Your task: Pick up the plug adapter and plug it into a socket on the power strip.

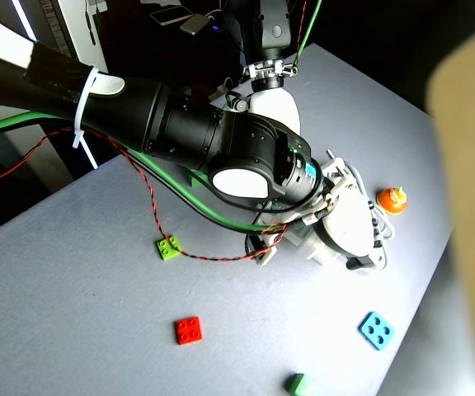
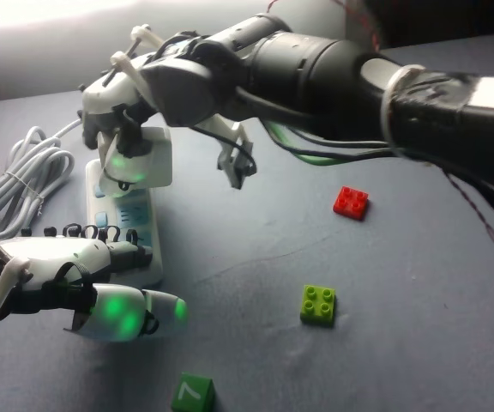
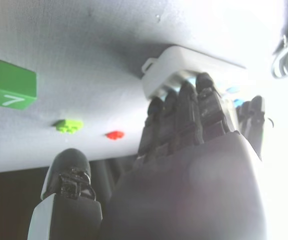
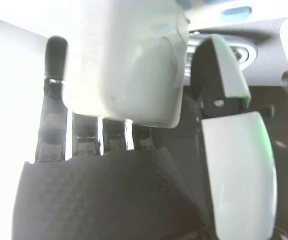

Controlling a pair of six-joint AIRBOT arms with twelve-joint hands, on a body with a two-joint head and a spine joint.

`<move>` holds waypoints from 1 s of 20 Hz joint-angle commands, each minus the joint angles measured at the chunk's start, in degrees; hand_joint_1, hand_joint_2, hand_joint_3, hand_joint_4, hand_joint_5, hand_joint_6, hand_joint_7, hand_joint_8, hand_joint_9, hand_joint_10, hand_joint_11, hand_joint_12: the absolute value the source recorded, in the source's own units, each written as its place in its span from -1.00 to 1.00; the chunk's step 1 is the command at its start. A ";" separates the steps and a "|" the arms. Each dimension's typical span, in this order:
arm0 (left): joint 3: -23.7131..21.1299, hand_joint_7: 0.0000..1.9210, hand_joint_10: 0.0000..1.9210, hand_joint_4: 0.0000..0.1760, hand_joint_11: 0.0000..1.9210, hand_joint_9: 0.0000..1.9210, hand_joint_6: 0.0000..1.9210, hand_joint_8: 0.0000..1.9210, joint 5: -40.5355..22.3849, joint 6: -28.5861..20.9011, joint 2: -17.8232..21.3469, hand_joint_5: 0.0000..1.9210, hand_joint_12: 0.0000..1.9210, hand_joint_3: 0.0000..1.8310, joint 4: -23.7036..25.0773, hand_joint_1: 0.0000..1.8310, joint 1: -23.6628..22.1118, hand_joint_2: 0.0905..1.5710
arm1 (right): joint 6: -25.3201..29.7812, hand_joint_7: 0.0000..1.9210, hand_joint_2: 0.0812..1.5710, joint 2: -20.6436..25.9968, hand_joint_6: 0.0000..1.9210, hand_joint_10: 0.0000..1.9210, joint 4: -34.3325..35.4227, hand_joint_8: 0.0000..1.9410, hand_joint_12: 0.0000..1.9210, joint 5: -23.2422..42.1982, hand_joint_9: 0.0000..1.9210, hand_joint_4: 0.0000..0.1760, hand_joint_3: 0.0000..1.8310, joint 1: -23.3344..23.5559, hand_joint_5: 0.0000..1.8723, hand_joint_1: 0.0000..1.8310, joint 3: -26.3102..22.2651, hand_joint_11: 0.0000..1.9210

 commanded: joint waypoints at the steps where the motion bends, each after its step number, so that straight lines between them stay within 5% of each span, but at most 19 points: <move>1: 0.36 -0.90 -1.00 -1.00 -1.00 -0.94 -1.00 -1.00 -0.42 0.00 0.38 -0.92 -0.87 -1.00 -0.01 -1.00 -0.03 0.52 | 0.12 -0.51 0.31 0.88 -1.00 -1.00 0.26 -1.00 0.13 5.42 -0.50 -1.00 -1.00 1.36 -0.58 -0.33 -0.95 -0.90; 4: 0.77 -0.88 -1.00 -1.00 -1.00 -0.91 -1.00 -1.00 0.08 1.08 0.35 -0.89 -0.77 -1.00 -0.01 -1.00 -0.44 0.52 | 0.12 -0.62 0.28 4.26 -1.00 -1.00 0.26 -1.00 0.11 5.44 -0.61 -1.00 -1.00 2.10 -0.65 -0.51 -5.44 -1.00; 6: 1.60 -0.90 -1.00 -1.00 -1.00 -0.93 -1.00 -1.00 1.56 3.48 0.36 -0.92 -0.87 -1.00 -0.01 -1.00 -1.11 0.53 | 0.12 -0.66 0.24 6.82 -1.00 -1.00 0.27 -1.00 -0.06 5.72 -0.68 -1.00 -1.00 2.87 -0.70 -0.66 -8.67 -1.00; 14: 3.32 -0.91 -1.00 -1.00 -1.00 -0.94 -0.99 -1.00 2.42 4.31 2.18 -0.91 -0.89 -1.00 -0.02 -1.00 -3.19 0.52 | 0.11 -0.69 0.22 15.67 -0.99 -0.99 0.26 -0.99 -0.10 5.63 -0.69 -1.00 -1.00 5.75 -0.71 -0.77 -15.57 -1.00; 20: 7.68 -0.88 -1.00 -1.00 -1.00 -0.91 -1.00 -1.00 15.73 11.21 4.05 -0.90 -0.79 -1.00 -0.02 -1.00 -5.45 0.53 | -0.26 -0.69 0.21 33.24 -1.00 -1.00 0.45 -1.00 -0.09 6.15 -0.68 -1.00 -1.00 6.77 -0.72 -0.77 -32.10 -1.00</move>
